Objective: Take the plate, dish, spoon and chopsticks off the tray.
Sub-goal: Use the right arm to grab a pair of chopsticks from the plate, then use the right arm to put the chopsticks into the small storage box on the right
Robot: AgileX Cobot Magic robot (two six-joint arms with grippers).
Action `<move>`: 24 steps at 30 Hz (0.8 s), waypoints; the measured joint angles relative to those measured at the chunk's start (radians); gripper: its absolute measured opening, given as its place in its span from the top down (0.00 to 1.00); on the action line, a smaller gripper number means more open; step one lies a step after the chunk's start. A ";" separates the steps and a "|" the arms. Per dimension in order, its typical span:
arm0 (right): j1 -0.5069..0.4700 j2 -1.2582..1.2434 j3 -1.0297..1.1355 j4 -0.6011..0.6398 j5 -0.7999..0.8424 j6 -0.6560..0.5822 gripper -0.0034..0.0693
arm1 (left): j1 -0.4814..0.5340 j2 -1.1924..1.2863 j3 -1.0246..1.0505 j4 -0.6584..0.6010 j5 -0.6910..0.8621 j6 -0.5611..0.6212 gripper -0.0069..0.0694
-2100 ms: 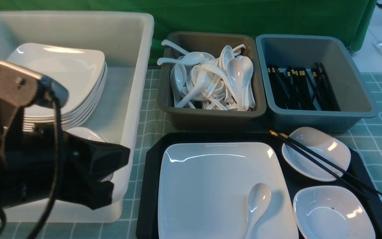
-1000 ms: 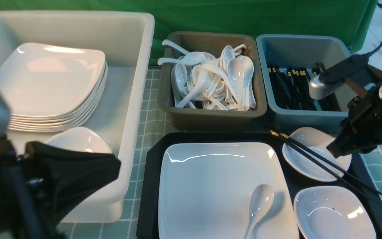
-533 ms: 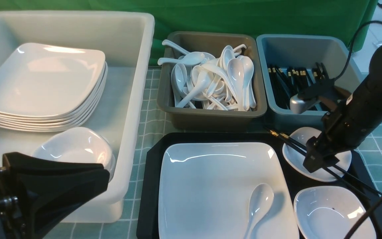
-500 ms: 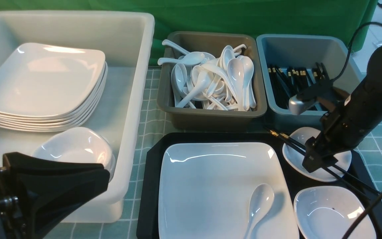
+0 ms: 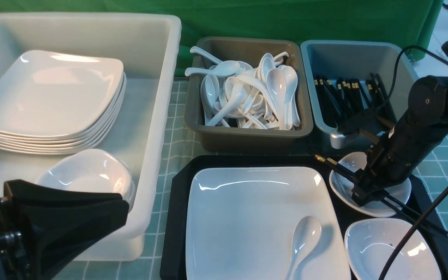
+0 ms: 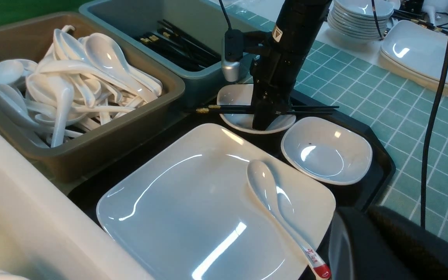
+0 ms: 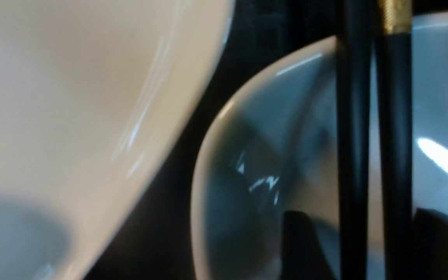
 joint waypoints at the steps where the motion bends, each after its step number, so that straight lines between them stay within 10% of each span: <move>1: 0.000 0.000 0.000 0.000 0.005 -0.009 0.52 | 0.000 0.000 0.000 0.000 0.006 0.000 0.89; 5: 0.000 -0.007 0.000 0.000 0.056 -0.069 0.80 | 0.000 0.000 0.000 0.000 0.012 0.000 0.89; 17: 0.003 -0.209 -0.131 0.211 0.179 -0.084 0.79 | 0.000 0.000 0.000 -0.010 -0.161 0.032 0.89; 24: -0.057 -0.078 -0.489 0.296 0.022 0.211 0.79 | 0.000 0.000 0.000 -0.037 -0.246 0.047 0.89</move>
